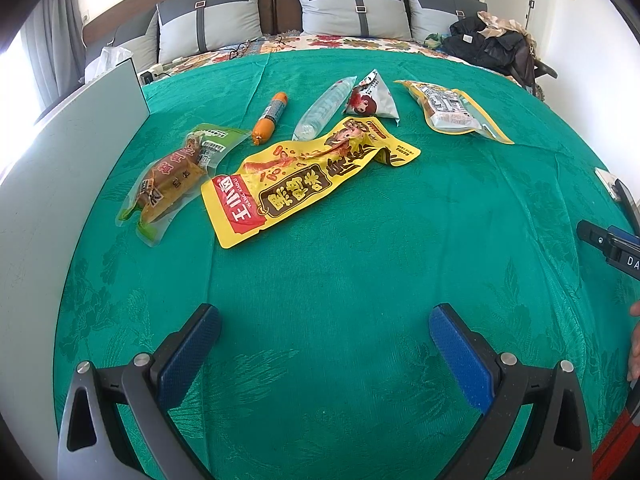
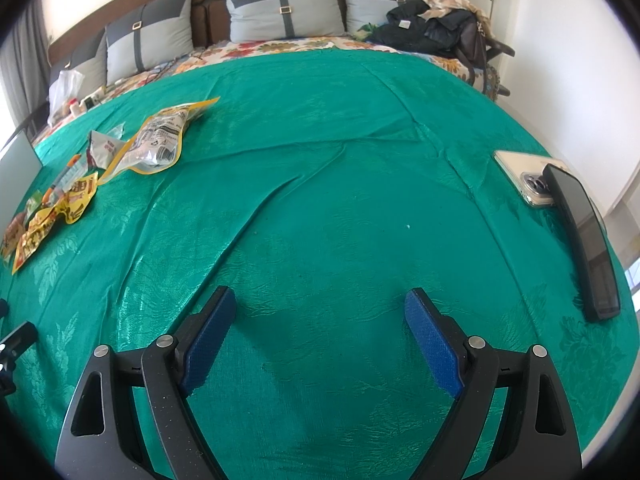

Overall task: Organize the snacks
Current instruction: 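Withdraw both open grippers from the box back over the snacks, then lower the left gripper onto the green-labelled meat packet and close it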

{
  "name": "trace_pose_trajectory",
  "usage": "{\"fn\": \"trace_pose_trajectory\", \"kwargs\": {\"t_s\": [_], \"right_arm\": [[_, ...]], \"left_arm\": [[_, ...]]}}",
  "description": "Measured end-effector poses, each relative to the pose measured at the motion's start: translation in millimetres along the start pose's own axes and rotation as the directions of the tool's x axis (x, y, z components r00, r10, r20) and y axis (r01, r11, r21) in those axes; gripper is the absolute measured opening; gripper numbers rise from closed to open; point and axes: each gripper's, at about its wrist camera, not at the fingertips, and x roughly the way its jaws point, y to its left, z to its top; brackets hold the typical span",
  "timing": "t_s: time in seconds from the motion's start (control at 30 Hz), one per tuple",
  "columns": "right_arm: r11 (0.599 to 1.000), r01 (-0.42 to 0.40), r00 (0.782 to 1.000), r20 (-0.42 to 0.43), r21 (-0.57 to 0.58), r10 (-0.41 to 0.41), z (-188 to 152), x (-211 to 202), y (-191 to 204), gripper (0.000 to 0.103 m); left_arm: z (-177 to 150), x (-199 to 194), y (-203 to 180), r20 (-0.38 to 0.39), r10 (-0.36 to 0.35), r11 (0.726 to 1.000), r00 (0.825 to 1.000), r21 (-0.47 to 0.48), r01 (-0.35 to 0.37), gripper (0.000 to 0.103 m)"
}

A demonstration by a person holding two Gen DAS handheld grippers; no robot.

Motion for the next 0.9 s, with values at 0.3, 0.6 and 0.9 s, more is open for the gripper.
{"fn": "trace_pose_trajectory", "kwargs": {"t_s": [0.3,0.6,0.9], "right_arm": [[1.0,0.001,1.0,0.0,-0.001,-0.001,0,0,0,0.089],[1.0,0.001,1.0,0.0,-0.001,-0.001,0,0,1,0.089],[1.0,0.001,1.0,0.0,-0.002,-0.001,1,0,1,0.089]], "left_arm": [[40,-29,42,-0.068,-0.016,0.999,0.998,-0.029,0.014,0.102],[114,16,111,-0.153,0.041,0.988,0.987,-0.138,-0.063,0.102],[104,68,133,-0.25,0.054,0.985,0.967,-0.148,-0.093,0.102]]}}
